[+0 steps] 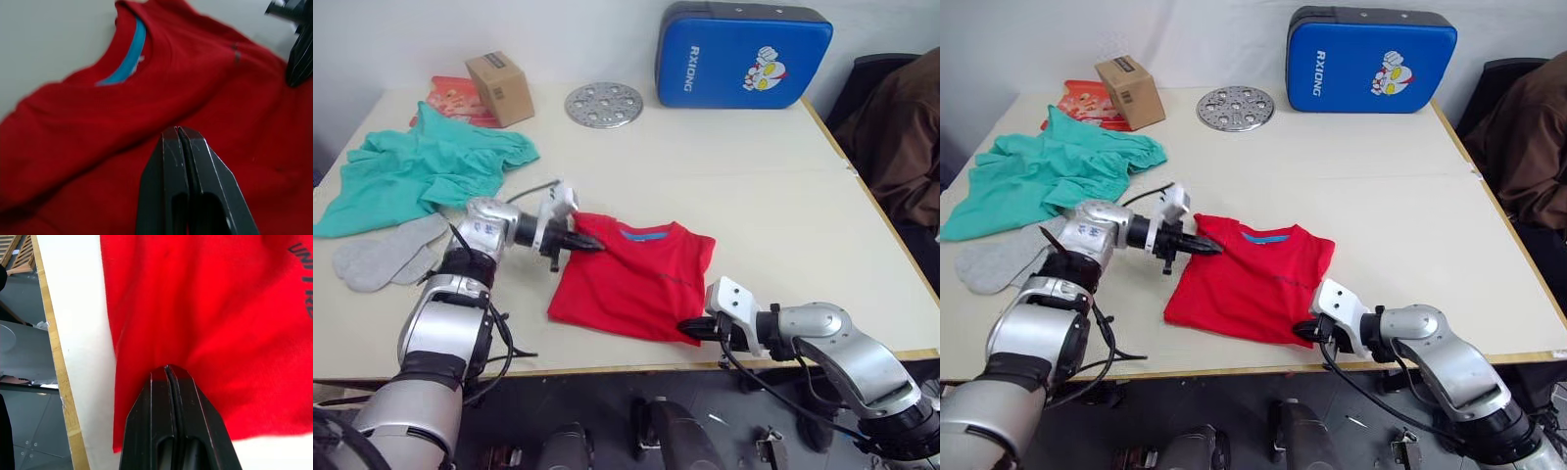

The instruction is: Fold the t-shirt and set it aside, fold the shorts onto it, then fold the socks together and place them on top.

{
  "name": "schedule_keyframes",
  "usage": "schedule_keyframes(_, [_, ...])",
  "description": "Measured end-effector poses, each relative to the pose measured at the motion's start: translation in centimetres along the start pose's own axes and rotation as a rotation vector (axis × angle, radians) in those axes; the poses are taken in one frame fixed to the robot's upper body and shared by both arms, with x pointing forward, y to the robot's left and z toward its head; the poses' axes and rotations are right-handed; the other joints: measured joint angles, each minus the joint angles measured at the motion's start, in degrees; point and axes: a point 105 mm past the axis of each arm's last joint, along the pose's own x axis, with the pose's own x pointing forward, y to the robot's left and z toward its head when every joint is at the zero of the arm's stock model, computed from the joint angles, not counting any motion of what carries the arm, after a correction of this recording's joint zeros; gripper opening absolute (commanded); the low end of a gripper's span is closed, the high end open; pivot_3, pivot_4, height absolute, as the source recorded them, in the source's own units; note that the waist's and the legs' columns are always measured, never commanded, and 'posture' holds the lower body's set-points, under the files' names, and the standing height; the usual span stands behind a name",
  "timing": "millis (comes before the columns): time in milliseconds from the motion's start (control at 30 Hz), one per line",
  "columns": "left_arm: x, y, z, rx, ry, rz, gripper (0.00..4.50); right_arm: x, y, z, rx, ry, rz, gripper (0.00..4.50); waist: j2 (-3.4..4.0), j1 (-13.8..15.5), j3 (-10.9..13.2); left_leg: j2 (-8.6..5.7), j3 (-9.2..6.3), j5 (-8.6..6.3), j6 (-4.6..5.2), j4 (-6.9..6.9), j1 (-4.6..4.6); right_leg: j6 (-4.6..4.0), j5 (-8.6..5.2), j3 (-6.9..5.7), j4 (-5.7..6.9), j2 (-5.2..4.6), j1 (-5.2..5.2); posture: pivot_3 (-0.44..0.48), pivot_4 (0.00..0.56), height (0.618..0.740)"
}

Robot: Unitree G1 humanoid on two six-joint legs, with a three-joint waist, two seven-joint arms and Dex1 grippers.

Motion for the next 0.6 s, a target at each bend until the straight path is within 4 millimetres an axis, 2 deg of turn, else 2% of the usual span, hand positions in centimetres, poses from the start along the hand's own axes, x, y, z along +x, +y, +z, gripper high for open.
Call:
schedule_keyframes(100, [-0.1,-0.3,-0.4,0.039,0.045,-0.02,0.03,0.0,0.1,0.0,-0.014,0.001,0.001,0.0,0.0,0.0,0.0,-0.01,0.01,-0.06,0.09,-0.01,-0.03,0.07,-0.03,0.0,-0.04,-0.01,0.01,0.0,0.15,0.74])
schedule_keyframes(200, [0.0,-1.7,-1.8,0.075,0.093,-0.089,0.03,-0.2,0.2,-0.2,-0.026,0.007,0.006,0.0,0.0,-0.4,0.0,0.02,0.07,-0.11,0.09,-0.07,-0.02,0.1,-0.05,0.01,-0.03,-0.01,0.02,0.0,0.15,0.74])
schedule_keyframes(500, [-2.6,-4.7,-4.5,0.197,0.223,-0.146,0.03,-1.1,0.4,-0.9,-0.007,0.034,0.026,0.0,-0.05,-0.5,-0.1,0.05,0.03,-0.18,0.19,-0.1,0.3,0.39,-0.24,0.03,-0.1,0.01,0.58,0.0,0.15,0.74])
schedule_keyframes(567, [-2.8,-4.7,-4.5,0.187,0.217,-0.134,0.03,-1.2,0.1,-0.3,0.032,0.008,0.029,0.0,-0.05,-0.5,-0.1,0.05,0.03,-0.24,0.31,-0.09,0.33,0.4,-0.24,0.03,-0.15,0.01,0.64,0.0,0.15,0.74])
schedule_keyframes(600, [-2.8,-4.5,-4.3,0.164,0.203,-0.117,0.03,-1.2,-0.4,0.9,0.054,-0.041,0.018,0.0,-0.05,-0.6,-0.1,0.05,0.04,-0.26,0.38,-0.09,0.3,0.42,-0.23,0.03,-0.19,0.01,0.63,0.0,0.15,0.74])
